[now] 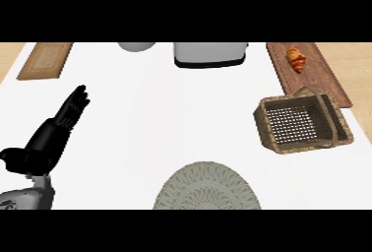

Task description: Pick the tomato from the placemat and place it in the basket

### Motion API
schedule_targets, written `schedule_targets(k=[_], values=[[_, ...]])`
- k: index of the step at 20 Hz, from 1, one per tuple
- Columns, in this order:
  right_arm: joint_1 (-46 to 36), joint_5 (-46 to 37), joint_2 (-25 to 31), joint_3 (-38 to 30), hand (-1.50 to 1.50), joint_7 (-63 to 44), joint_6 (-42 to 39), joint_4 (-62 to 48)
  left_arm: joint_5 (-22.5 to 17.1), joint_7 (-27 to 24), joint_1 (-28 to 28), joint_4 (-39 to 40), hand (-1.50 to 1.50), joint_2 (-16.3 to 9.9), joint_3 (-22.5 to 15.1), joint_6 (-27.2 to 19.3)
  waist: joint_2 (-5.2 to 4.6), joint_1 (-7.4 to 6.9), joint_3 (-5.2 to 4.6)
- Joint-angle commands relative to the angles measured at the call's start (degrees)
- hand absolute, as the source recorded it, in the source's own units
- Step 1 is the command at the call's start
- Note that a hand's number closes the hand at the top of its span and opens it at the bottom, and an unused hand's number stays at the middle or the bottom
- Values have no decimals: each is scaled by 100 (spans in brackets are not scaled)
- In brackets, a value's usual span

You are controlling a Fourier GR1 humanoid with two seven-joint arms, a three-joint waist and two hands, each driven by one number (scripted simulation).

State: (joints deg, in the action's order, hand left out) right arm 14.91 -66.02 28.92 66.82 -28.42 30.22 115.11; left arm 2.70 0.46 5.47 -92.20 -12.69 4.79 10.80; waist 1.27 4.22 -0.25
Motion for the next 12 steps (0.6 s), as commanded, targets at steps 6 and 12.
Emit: schedule_targets(k=[6, 12], values=[[-75, -190, -317, -601, 150, -355, 463, 1924, 36, 50, 95, -4, 0, 17, -26, -30, -62, -50, 3], [-148, -279, -764, -852, 150, -422, 997, 1699, -21, 40, 122, 14, 0, 29, -88, 77, -98, -84, 13]])
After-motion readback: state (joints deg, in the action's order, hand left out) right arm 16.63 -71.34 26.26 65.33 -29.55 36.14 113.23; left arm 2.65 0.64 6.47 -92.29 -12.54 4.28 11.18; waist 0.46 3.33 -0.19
